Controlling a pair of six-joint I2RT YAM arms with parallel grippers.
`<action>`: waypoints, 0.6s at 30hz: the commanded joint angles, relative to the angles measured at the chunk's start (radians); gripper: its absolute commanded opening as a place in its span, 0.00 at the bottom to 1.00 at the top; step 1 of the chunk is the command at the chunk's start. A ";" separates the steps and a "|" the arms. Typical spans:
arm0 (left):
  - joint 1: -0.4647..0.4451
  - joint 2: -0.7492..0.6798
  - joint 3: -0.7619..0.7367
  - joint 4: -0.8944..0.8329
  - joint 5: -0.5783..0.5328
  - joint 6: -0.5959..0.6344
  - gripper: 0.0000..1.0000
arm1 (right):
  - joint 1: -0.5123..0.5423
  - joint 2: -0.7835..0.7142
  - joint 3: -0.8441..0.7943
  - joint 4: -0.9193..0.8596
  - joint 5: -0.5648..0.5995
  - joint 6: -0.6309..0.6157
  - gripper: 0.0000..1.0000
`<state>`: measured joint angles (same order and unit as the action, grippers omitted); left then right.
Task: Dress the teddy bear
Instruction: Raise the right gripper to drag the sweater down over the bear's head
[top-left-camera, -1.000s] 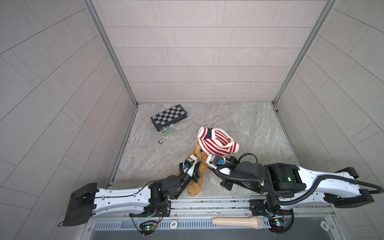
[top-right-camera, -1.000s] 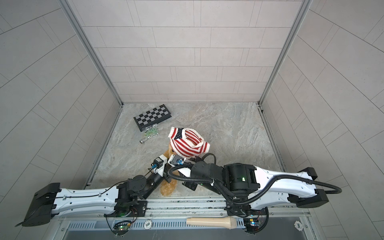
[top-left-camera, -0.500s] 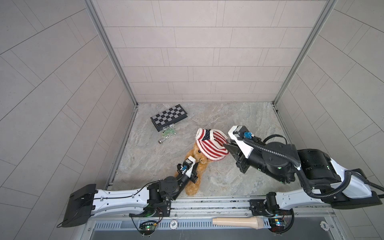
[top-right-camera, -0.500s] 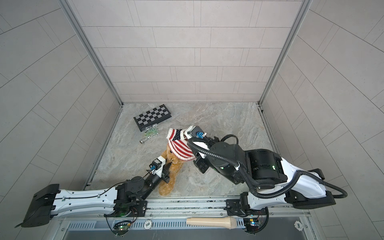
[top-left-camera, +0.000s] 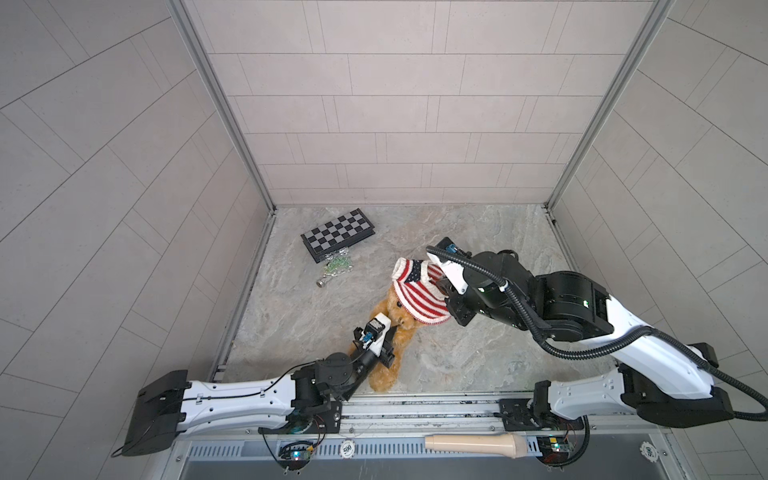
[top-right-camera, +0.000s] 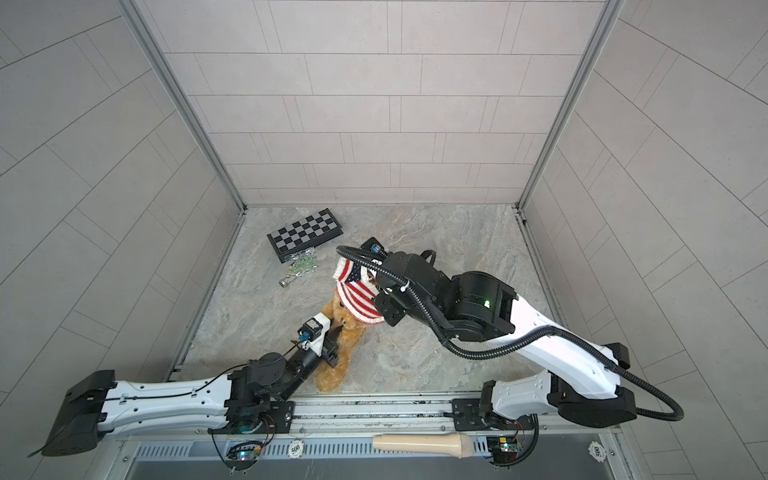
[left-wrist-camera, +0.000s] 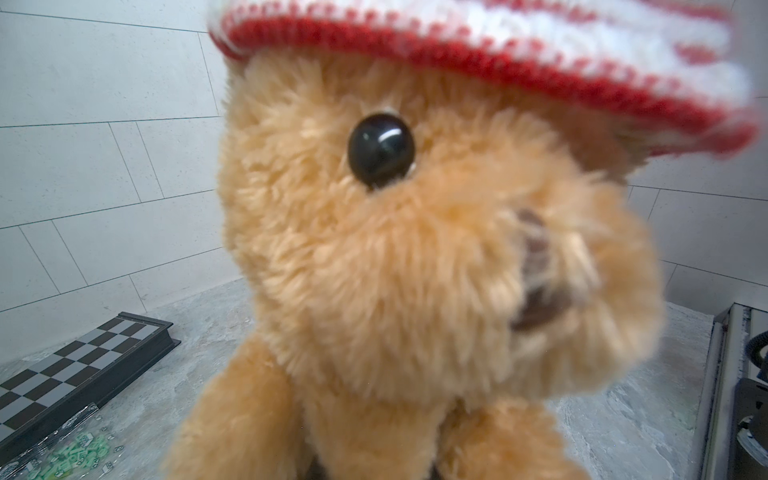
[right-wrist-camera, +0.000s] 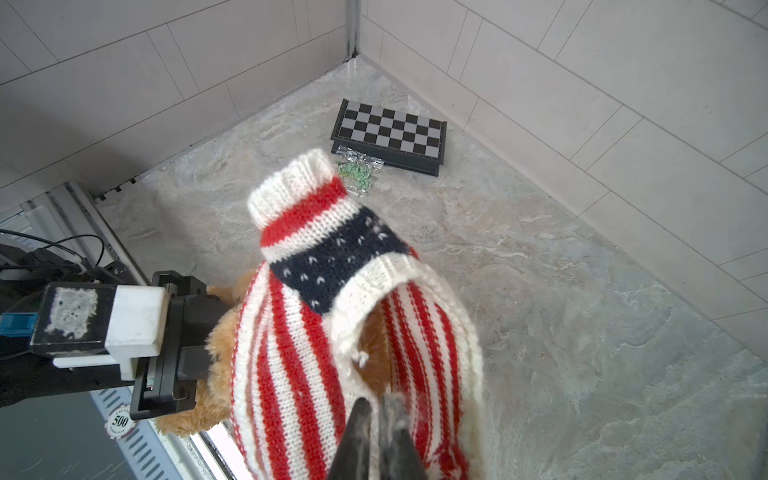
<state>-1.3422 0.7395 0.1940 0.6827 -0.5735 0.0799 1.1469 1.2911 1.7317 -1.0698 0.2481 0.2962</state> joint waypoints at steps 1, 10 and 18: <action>-0.002 -0.018 0.018 0.018 0.021 0.009 0.00 | -0.024 0.011 0.012 -0.026 -0.070 0.005 0.11; -0.002 -0.031 0.021 -0.012 0.047 0.012 0.00 | -0.045 0.032 -0.010 -0.033 -0.102 0.008 0.11; -0.002 -0.057 0.019 -0.041 0.066 0.009 0.00 | -0.064 0.002 -0.031 -0.022 -0.109 0.015 0.13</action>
<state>-1.3422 0.7033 0.1944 0.6243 -0.5198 0.0799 1.0908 1.3273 1.7081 -1.0813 0.1345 0.2970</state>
